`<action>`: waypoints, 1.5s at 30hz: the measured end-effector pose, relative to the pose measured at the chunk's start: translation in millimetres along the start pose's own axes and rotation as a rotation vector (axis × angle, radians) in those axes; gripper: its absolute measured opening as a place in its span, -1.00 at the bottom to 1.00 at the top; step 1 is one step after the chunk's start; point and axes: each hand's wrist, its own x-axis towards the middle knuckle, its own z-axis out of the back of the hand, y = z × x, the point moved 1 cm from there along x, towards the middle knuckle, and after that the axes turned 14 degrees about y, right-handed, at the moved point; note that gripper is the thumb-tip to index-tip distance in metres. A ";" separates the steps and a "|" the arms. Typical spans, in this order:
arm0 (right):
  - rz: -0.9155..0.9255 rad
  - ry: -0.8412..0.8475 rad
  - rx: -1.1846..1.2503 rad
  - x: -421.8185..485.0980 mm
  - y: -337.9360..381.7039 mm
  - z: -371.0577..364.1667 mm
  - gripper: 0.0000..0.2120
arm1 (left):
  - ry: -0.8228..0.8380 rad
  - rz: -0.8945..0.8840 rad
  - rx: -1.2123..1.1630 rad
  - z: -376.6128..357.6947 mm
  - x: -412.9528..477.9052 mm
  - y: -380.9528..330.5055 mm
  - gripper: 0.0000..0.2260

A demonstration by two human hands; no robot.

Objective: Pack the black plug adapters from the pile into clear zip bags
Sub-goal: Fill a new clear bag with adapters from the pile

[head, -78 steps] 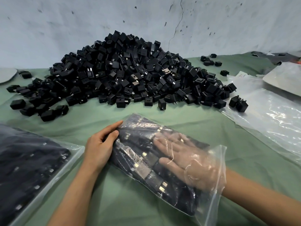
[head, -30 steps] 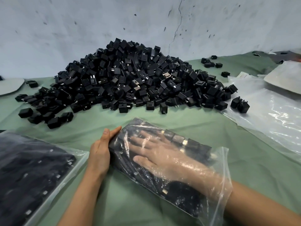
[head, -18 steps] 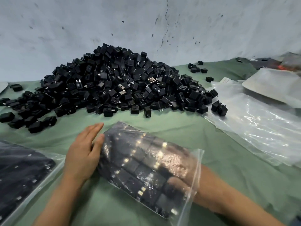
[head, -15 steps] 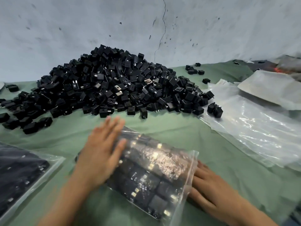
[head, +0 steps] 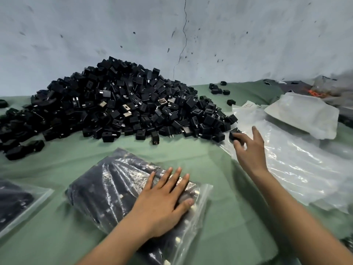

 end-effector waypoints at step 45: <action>0.485 -0.015 0.660 -139.9 101.1 -62.2 -0.95 | -0.899 -0.223 -0.860 10.5 -17.2 5.8 -0.51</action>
